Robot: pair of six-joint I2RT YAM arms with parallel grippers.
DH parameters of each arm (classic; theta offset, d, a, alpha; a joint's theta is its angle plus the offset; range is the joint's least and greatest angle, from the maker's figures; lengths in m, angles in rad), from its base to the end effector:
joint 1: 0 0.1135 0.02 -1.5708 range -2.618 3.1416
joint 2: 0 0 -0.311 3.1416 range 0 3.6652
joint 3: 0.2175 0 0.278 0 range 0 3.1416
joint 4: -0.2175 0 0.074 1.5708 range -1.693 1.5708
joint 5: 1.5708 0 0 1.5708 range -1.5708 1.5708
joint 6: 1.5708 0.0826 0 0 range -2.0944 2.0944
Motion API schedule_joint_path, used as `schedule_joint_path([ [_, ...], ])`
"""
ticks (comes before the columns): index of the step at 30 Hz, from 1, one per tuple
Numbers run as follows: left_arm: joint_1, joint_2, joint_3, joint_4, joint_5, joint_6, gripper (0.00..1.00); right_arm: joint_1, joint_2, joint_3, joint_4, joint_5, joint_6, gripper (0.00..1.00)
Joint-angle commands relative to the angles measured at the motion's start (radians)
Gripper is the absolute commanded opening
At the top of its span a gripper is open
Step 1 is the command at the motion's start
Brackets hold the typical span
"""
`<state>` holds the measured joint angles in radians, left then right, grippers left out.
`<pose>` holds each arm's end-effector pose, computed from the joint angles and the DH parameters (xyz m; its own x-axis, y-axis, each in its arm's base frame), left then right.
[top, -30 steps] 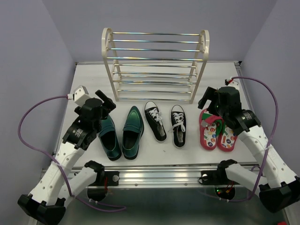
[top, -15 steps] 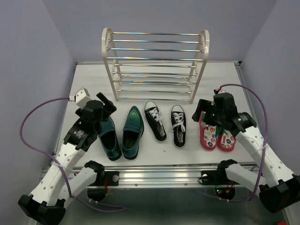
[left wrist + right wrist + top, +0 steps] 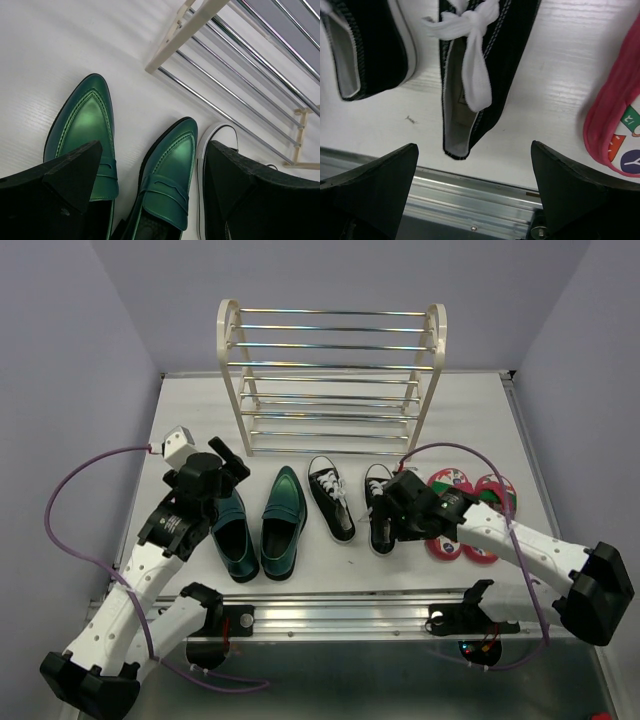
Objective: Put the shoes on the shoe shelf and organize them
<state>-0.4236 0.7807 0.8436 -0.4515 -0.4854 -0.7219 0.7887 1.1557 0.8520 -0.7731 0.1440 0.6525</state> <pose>0.2003 -0.0480 0.3536 -0.2394 -0.5332 -0.8114 -0.2508 0.8413 -0.4789 0.1814 0.1657 0.2370 -0.8902 -0.0435 -0.4535 -0.1430 0.9718 0.1875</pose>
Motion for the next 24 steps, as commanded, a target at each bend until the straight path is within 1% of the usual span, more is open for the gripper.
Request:
schedule_joint_path([
  [1,0.006,-0.027,-0.017,0.039,-0.004,0.018,0.99,0.024,0.042,0.032,0.023,0.224,0.113,1.0],
  [3,0.006,-0.032,-0.02,0.043,0.004,0.019,0.99,0.024,0.058,0.024,0.053,0.229,0.111,1.0],
  [4,0.006,-0.032,-0.021,0.046,0.005,0.022,0.99,0.024,0.065,0.018,0.096,0.217,0.096,1.0],
  [8,0.006,-0.023,-0.015,0.047,0.01,0.026,0.99,0.043,0.087,-0.004,0.169,0.163,0.078,1.0],
  [11,0.005,-0.02,-0.015,0.046,0.008,0.026,0.99,0.056,0.128,0.01,0.173,0.175,0.078,1.0],
  [17,0.006,-0.018,-0.014,0.039,0.002,0.022,0.99,0.078,0.203,0.047,0.147,0.252,0.11,0.99],
  [20,0.006,-0.02,-0.014,0.037,-0.001,0.022,0.99,0.087,0.225,0.053,0.123,0.282,0.133,0.97],
  [21,0.006,-0.02,-0.014,0.039,-0.001,0.021,0.99,0.087,0.226,0.052,0.115,0.289,0.137,0.9],
  [24,0.006,-0.018,-0.017,0.039,-0.002,0.021,0.99,0.096,0.219,0.039,0.123,0.289,0.154,0.81],
])
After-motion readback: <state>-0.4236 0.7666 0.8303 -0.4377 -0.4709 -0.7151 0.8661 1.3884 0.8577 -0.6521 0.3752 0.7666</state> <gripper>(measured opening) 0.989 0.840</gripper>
